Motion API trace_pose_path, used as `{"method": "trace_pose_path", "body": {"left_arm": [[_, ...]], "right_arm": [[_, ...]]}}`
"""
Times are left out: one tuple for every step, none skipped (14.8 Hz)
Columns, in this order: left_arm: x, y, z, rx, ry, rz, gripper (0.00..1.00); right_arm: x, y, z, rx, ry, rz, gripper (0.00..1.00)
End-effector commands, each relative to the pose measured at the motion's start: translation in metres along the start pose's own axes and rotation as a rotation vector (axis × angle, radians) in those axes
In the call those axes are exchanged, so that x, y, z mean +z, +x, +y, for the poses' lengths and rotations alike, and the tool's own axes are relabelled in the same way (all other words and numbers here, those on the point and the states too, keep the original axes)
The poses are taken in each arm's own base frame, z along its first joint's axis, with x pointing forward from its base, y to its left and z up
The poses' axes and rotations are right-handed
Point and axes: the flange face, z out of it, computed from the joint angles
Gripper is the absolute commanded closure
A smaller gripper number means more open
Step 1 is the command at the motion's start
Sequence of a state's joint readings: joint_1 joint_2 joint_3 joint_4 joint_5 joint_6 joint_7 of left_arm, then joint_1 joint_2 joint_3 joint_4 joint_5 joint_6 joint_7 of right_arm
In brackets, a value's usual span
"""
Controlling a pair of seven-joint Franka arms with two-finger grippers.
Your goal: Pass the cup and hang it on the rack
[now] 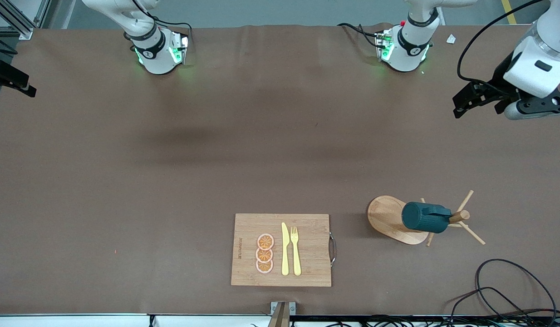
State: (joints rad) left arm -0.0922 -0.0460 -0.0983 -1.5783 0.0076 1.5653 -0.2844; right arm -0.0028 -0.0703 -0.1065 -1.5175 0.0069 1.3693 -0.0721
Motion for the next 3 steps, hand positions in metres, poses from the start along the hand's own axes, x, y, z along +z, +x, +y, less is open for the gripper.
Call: {"method": "trace_pose_path", "body": {"left_arm": [[-0.0082,-0.0013,-0.0042,-0.014,-0.004,0.028,0.00],[-0.0110,-0.0005,-0.0051,-0.015,-0.004,0.034,0.00],[-0.0132,-0.0002,-0.0059,-0.009,-0.006,0.039,0.00]], "right_arm": [[0.0003,-0.0054,0.0020,-0.004,-0.010,-0.001,0.00],[-0.0011,-0.0061,0.0034,-0.002,-0.008,0.002,0.00],[-0.0011,-0.0059,0.0002,-0.008,-0.009,0.002,0.00]]}}
